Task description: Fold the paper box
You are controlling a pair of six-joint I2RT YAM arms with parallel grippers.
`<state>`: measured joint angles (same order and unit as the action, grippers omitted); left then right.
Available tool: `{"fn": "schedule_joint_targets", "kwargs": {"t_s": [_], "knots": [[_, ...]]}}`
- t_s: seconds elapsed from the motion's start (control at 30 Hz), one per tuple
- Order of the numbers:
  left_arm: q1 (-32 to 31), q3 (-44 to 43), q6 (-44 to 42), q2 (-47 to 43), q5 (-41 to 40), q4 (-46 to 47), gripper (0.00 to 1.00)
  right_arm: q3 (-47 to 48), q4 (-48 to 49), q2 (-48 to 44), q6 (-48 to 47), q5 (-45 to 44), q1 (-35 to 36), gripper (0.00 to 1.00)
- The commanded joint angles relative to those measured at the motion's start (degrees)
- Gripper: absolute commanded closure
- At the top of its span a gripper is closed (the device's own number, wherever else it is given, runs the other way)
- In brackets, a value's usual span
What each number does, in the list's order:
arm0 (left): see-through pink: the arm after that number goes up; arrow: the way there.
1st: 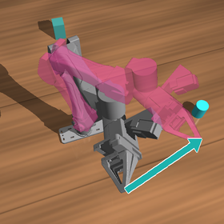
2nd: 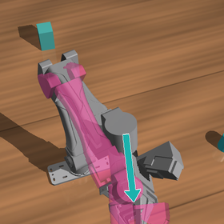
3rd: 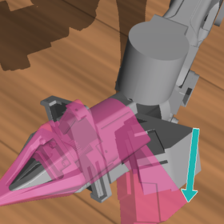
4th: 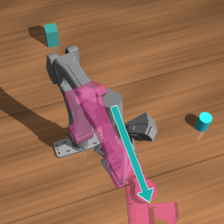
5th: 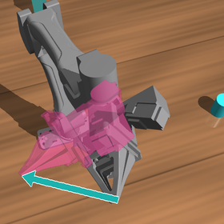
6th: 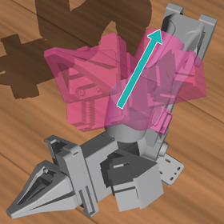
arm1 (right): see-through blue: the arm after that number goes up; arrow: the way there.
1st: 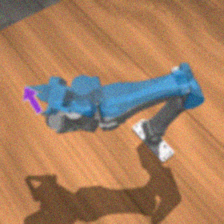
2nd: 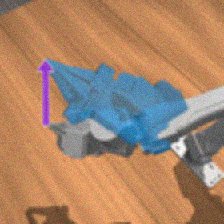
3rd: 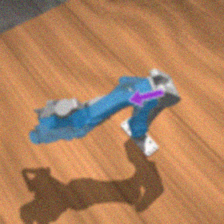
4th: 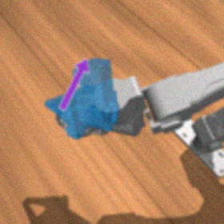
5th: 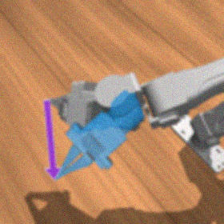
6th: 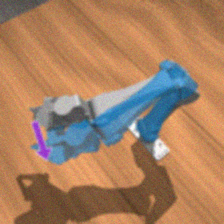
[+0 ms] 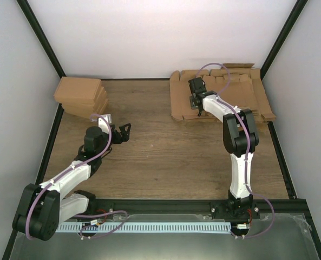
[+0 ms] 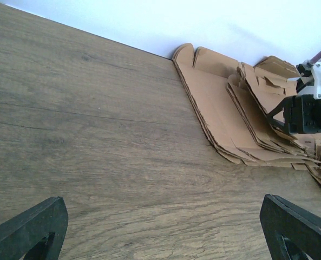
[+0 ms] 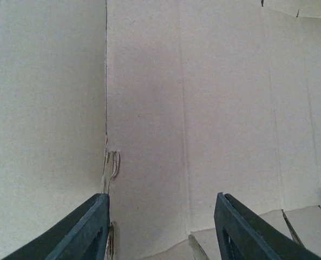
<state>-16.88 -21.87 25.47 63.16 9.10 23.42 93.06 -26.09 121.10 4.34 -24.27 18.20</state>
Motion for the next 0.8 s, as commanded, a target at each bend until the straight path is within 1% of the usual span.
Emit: {"fn": "schedule_joint_targets", "kwargs": {"t_s": [0.0,0.03,0.13,0.37,0.57,0.77], "knots": [[-0.25,-0.11,-0.43,-0.88,-0.31,0.31,0.0,-0.16,0.69,-2.19,0.63,-2.03,0.29,0.4],[-0.22,-0.16,-0.43,-0.92,-0.38,0.31,0.0,-0.18,0.68,-2.24,0.59,-1.94,0.32,0.36],[-0.25,-0.26,-0.38,-0.67,-0.4,0.27,0.0,0.05,0.49,-2.12,0.56,-1.91,0.32,0.32],[-0.27,-0.46,-0.44,-0.5,-0.4,0.05,0.0,0.54,-0.35,-1.4,0.6,-2.65,0.35,0.31],[-0.25,-0.48,-0.35,-0.4,-0.4,0.04,0.0,0.5,-0.99,-1.26,0.15,-3.9,0.34,0.33],[-0.32,-0.41,-0.34,-0.32,-0.27,0.13,0.0,-0.13,-1.0,-0.66,-0.08,-3.28,0.43,0.34]]}}
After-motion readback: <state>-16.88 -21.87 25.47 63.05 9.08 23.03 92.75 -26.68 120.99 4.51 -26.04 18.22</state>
